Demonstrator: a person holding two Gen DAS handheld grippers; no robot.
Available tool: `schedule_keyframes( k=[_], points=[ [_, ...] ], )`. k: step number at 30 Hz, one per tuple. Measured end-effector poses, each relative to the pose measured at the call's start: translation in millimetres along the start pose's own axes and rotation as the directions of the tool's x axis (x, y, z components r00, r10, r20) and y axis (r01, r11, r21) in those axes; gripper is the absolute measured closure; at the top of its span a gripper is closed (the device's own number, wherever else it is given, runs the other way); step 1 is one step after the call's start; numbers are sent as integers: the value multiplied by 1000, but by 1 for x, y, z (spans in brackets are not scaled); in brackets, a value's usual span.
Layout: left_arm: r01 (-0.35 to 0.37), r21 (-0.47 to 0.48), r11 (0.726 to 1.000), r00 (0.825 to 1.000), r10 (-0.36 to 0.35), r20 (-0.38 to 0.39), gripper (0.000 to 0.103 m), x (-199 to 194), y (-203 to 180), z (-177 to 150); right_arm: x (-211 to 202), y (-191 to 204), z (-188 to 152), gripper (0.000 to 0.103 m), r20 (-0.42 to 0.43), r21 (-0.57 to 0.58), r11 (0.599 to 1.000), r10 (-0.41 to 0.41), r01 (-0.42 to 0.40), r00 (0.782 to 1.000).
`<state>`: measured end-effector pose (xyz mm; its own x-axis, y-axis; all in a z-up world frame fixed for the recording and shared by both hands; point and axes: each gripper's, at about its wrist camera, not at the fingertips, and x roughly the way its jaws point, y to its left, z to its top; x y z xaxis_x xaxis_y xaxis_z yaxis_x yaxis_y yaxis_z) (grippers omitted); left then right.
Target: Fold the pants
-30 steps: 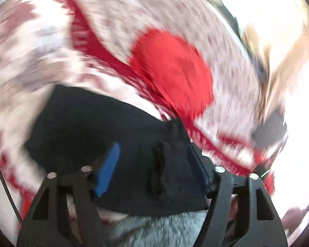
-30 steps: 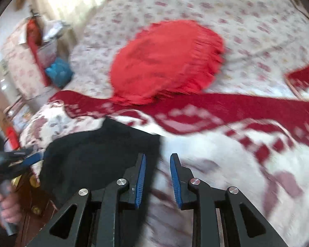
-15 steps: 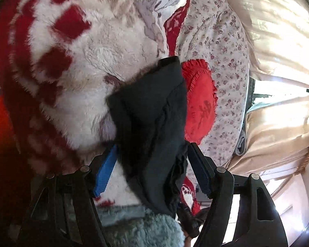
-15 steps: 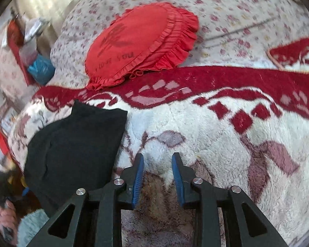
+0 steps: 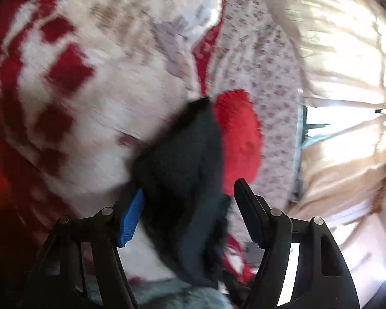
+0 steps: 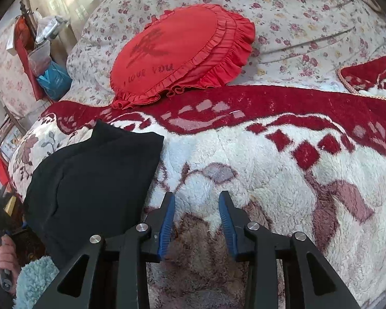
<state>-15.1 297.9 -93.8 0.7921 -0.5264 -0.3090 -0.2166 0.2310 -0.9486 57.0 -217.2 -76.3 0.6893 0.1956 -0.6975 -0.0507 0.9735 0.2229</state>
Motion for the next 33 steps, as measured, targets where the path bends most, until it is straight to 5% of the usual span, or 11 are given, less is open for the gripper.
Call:
schedule_keyframes(
  k=[3,6,7,10,12,14,17,20,24,28,33],
  points=[
    [-43,27,999,999,43,9,49,0,-4,-2,0,0,0,68,1,-3,1000,0,0,1000],
    [-197,129,972,980,194,35,83,0,-20,-6,0,1,0,66,0,-2,1000,1,-1,1000],
    [-219,161,962,976,213,54,85,-1,-26,-8,0,2,0,66,-1,-4,1000,1,-1,1000],
    [-364,396,843,931,321,174,86,4,-69,-31,0,3,-1,65,-2,-13,1000,-3,3,1000],
    [-449,582,678,894,339,294,86,12,-104,-57,-1,3,0,65,-3,-14,1000,0,0,1000],
    [-461,739,491,887,287,363,86,27,-136,-88,-1,4,-1,65,-2,-9,1000,1,-1,1000],
    [-361,892,274,928,202,313,86,57,-171,-132,0,4,-1,65,-3,-11,1000,0,0,1000],
    [-197,980,7,969,151,194,86,89,-197,-189,-1,3,0,65,-5,-12,1000,0,0,1000],
    [23,971,-240,981,192,24,86,120,-206,-254,-1,3,0,65,-7,-10,1000,5,-5,1000],
    [148,924,-351,959,279,-47,86,141,-195,-293,-1,2,-1,65,-13,-9,1000,15,-15,1000],
    [221,913,-344,921,381,-80,81,155,-180,-301,-2,1,-1,65,-18,-5,1000,22,-22,1000]
  ],
)
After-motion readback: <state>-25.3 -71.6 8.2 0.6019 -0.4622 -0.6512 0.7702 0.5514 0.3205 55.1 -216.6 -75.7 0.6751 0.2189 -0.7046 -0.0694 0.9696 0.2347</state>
